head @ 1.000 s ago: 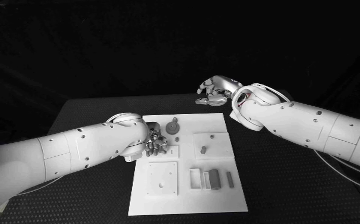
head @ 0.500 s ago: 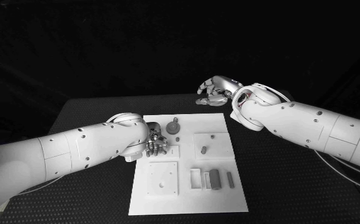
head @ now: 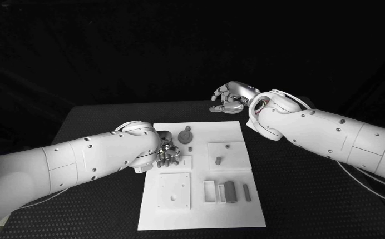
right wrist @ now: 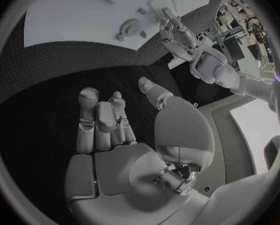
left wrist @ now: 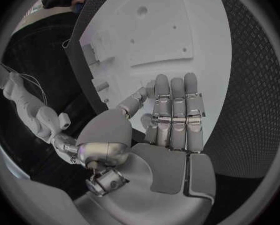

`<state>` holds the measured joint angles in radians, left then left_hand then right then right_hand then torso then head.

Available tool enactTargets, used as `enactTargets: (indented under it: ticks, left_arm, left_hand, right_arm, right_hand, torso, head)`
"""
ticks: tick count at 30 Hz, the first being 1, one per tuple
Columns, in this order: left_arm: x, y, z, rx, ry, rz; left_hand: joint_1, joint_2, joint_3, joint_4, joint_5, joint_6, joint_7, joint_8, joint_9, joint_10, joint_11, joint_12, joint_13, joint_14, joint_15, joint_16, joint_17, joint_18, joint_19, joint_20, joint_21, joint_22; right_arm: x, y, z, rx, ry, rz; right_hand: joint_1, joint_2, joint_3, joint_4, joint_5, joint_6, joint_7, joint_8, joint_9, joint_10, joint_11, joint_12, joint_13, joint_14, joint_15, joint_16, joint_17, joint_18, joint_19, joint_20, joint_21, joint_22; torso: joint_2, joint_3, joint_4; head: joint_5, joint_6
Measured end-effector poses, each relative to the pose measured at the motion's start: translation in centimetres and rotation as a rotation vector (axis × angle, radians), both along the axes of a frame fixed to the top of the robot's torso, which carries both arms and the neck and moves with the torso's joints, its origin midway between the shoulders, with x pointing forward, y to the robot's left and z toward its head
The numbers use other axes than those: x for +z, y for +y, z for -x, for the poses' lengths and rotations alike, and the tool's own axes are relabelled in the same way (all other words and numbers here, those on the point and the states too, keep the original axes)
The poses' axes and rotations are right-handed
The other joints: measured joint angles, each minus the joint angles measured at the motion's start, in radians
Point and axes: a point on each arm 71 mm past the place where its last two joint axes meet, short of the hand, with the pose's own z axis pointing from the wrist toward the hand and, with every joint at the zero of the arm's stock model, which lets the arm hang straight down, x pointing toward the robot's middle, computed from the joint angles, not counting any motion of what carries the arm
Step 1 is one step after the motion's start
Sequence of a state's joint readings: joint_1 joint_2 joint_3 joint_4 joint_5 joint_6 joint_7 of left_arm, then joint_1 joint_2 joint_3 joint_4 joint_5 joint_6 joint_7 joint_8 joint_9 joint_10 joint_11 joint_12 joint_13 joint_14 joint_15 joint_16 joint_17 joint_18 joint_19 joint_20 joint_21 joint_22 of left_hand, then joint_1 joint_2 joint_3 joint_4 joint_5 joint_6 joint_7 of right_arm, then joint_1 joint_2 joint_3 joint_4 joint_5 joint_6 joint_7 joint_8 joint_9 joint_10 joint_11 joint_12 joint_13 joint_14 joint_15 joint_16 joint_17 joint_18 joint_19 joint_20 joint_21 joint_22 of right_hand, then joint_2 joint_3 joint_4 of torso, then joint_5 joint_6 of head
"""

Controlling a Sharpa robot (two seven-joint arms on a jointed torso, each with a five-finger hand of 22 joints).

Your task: Assemble the parts on the task board

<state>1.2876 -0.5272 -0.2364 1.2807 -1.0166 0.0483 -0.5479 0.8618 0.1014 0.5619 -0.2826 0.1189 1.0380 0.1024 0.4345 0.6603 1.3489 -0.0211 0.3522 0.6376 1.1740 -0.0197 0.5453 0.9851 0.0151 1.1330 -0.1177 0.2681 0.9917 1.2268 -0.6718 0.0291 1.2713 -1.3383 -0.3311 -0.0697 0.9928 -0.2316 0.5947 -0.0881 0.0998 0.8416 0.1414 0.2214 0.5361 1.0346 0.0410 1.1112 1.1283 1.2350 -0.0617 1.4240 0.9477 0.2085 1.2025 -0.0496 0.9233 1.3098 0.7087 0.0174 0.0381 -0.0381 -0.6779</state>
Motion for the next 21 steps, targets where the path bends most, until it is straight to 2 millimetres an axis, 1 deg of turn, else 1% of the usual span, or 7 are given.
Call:
enactTargets:
  ticks: [7, 12, 21]
  left_arm:
    - [0.0, 0.05, -0.01, 0.005, -0.005, 0.002]
    - [-0.05, 0.05, 0.01, 0.006, -0.006, 0.003]
    - [-0.07, 0.1, 0.08, 0.007, -0.011, 0.006]
  left_hand:
    - [0.0, 0.0, 0.0, 0.0, 0.0, 0.0, 0.0, -0.002, 0.0, 0.0, 0.0, 0.004, 0.001, 0.0, 0.0, 0.0, -0.001, 0.0, 0.0, 0.0, 0.0, 0.001]
    - [0.0, 0.0, 0.0, 0.0, -0.004, -0.001, 0.0, -0.005, 0.0, 0.0, 0.0, 0.004, 0.001, 0.0, 0.0, 0.004, -0.001, 0.0, 0.0, 0.0, 0.0, 0.001]
    - [0.0, 0.0, 0.002, -0.002, -0.004, 0.002, 0.002, -0.002, 0.002, -0.002, -0.002, 0.004, 0.001, 0.0, 0.0, 0.004, -0.001, 0.0, 0.0, 0.0, 0.0, 0.003]
  right_arm:
    - [0.0, -0.05, 0.0, -0.001, 0.0, 0.0]
    - [0.0, -0.04, 0.0, -0.001, 0.001, 0.0]
    - [-0.01, -0.08, -0.01, -0.002, 0.001, 0.0]
  right_hand:
    - [0.0, 0.0, 0.0, 0.0, 0.0, -0.001, 0.0, 0.0, 0.0, 0.0, 0.0, 0.0, 0.0, 0.0, 0.0, 0.0, 0.0, 0.0, 0.0, 0.0, 0.0, 0.0]
    - [0.0, 0.0, 0.0, 0.0, 0.0, -0.002, -0.001, 0.0, -0.001, 0.0, 0.0, 0.0, -0.001, 0.0, 0.0, 0.0, 0.0, 0.0, 0.0, 0.0, 0.0, 0.0]
    - [0.0, 0.0, -0.002, 0.002, 0.0, 0.001, 0.003, 0.0, -0.001, 0.0, 0.0, 0.004, -0.001, 0.0, 0.0, 0.0, 0.001, 0.0, 0.0, 0.001, 0.0, 0.0]
  torso:
    - [0.0, 0.0003, -0.0001]
    - [0.0, -0.0003, 0.0003]
    - [0.0, -0.0009, 0.0003]
  head:
    - [-0.001, -0.001]
    - [-0.002, -0.001]
    - [-0.002, -0.001]
